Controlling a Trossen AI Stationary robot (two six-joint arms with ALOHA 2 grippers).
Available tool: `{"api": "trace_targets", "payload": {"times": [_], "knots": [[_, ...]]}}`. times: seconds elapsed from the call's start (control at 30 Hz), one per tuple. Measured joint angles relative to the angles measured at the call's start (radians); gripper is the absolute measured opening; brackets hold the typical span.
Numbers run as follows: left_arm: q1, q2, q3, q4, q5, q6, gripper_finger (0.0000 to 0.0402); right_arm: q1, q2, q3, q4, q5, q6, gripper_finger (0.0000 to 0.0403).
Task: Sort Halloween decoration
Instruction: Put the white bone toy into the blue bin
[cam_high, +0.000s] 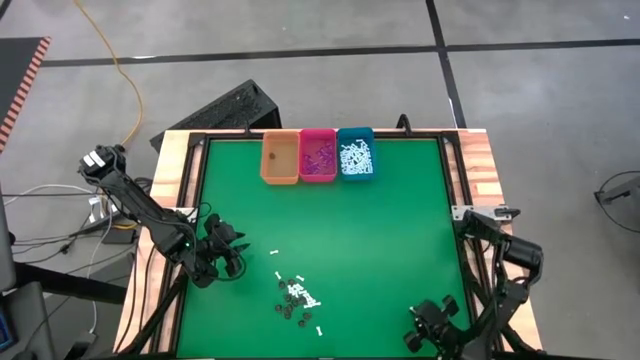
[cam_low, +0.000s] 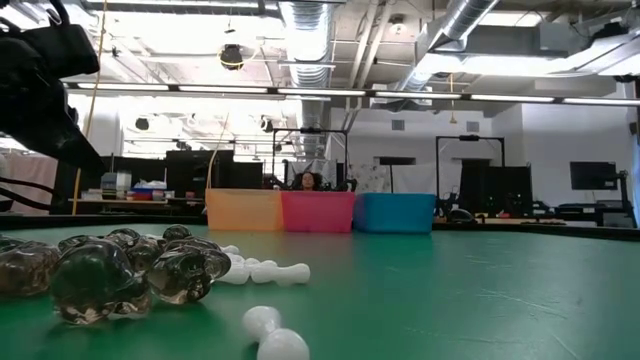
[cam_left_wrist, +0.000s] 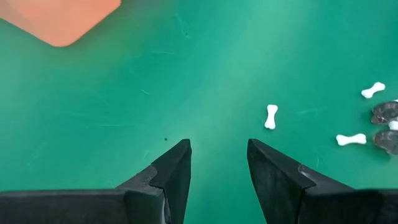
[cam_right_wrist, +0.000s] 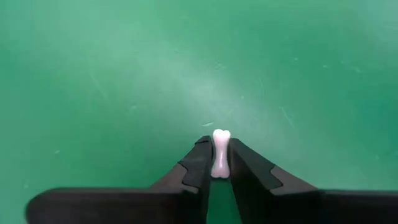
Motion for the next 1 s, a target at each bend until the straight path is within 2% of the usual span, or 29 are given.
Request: {"api": "trace_targets", "payload": {"times": [0.2, 0.4, 0.57, 0.7, 0.87, 1.0], "knots": [[0.001, 0.0, 0.0, 0.006, -0.006, 0.0, 0.0148, -0.016, -0.004, -0.026, 0.09, 0.0, -0.002, 0.0019], [0.001, 0.0, 0.0, 0.006, 0.013, 0.0, 0.0148, -0.045, -0.008, 0.006, 0.055, -0.005, -0.012, 0.0017], [0.001, 0.0, 0.0, 0.006, 0.016, 0.0, 0.0148, -0.103, 0.001, 0.101, -0.126, 0.005, -0.029, 0.0017], [0.001, 0.0, 0.0, 0.006, 0.016, 0.018, 0.0148, -0.187, 0.003, 0.172, -0.275, 0.085, -0.069, 0.0017], [0.001, 0.0, 0.0, 0.003, 0.016, 0.019, 0.0148, -0.312, -0.023, 0.215, -0.311, 0.183, -0.22, 0.0016], [0.001, 0.0, 0.0, 0.003, 0.015, 0.026, 0.0148, -0.448, -0.071, 0.216, -0.312, 0.315, -0.379, 0.0016]]}}
